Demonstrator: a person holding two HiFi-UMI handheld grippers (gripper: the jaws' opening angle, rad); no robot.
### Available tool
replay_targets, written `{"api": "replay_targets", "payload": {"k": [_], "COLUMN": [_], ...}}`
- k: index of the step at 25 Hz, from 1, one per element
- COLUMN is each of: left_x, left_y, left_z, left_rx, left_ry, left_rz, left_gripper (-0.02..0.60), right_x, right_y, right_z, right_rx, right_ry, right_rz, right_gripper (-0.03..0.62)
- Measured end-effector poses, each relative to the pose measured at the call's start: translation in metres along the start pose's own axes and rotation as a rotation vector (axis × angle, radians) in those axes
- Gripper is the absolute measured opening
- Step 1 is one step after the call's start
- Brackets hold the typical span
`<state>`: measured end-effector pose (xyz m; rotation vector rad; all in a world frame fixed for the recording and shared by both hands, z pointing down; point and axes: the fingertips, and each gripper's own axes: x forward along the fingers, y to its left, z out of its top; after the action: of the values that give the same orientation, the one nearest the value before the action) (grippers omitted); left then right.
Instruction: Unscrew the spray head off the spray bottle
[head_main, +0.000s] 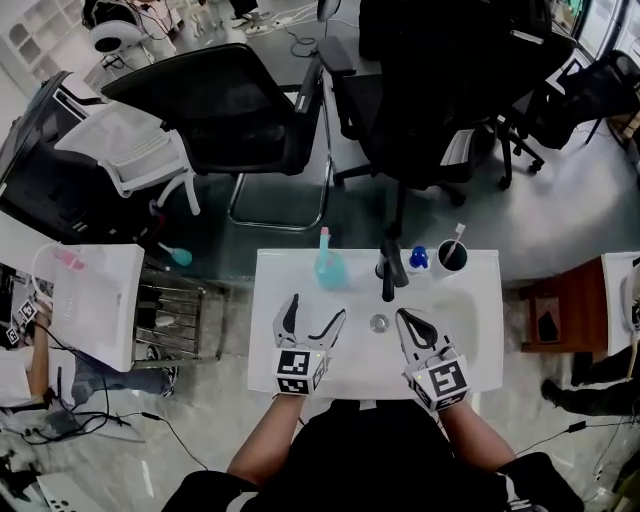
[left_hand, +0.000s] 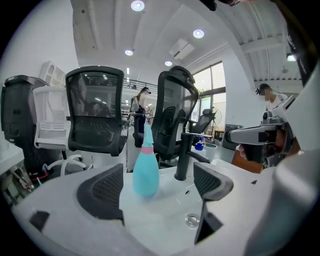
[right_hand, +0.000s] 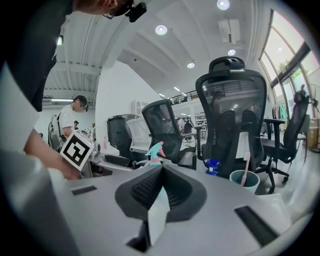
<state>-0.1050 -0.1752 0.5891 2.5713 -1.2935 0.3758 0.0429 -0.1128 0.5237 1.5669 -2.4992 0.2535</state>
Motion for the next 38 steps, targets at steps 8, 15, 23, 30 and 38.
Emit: {"api": "replay_targets", "payload": {"k": [8, 15, 23, 30, 38], "left_x": [0.021, 0.051, 0.081, 0.105, 0.127], "left_y": [0.002, 0.012, 0.028, 0.032, 0.037], "left_z": [-0.005, -0.020, -0.033, -0.039, -0.039], "left_rx": [-0.022, -0.006, 0.031, 0.058, 0.050], "left_ry": [-0.036, 0.027, 0.063, 0.075, 0.039], "left_rz": [0.055, 0.079, 0.104, 0.089, 0.099], "left_gripper": [0.520, 0.523, 0.522, 0.522, 0.522], "right_x": [-0.003, 0.004, 0.004, 0.005, 0.006], "right_y": [-0.005, -0.009, -0.017, -0.016, -0.021], "right_z": [-0.018, -0.018, -0.037, -0.043, -0.059], "right_rx": [0.023, 0.026, 0.038, 0.049, 0.055], "right_ry": [0.034, 0.035, 0.083, 0.104, 0.131], "right_rz": [0.036, 0.055, 0.042, 0.055, 0.053], "right_gripper": [0.005, 0.006, 0.006, 0.005, 0.006]}}
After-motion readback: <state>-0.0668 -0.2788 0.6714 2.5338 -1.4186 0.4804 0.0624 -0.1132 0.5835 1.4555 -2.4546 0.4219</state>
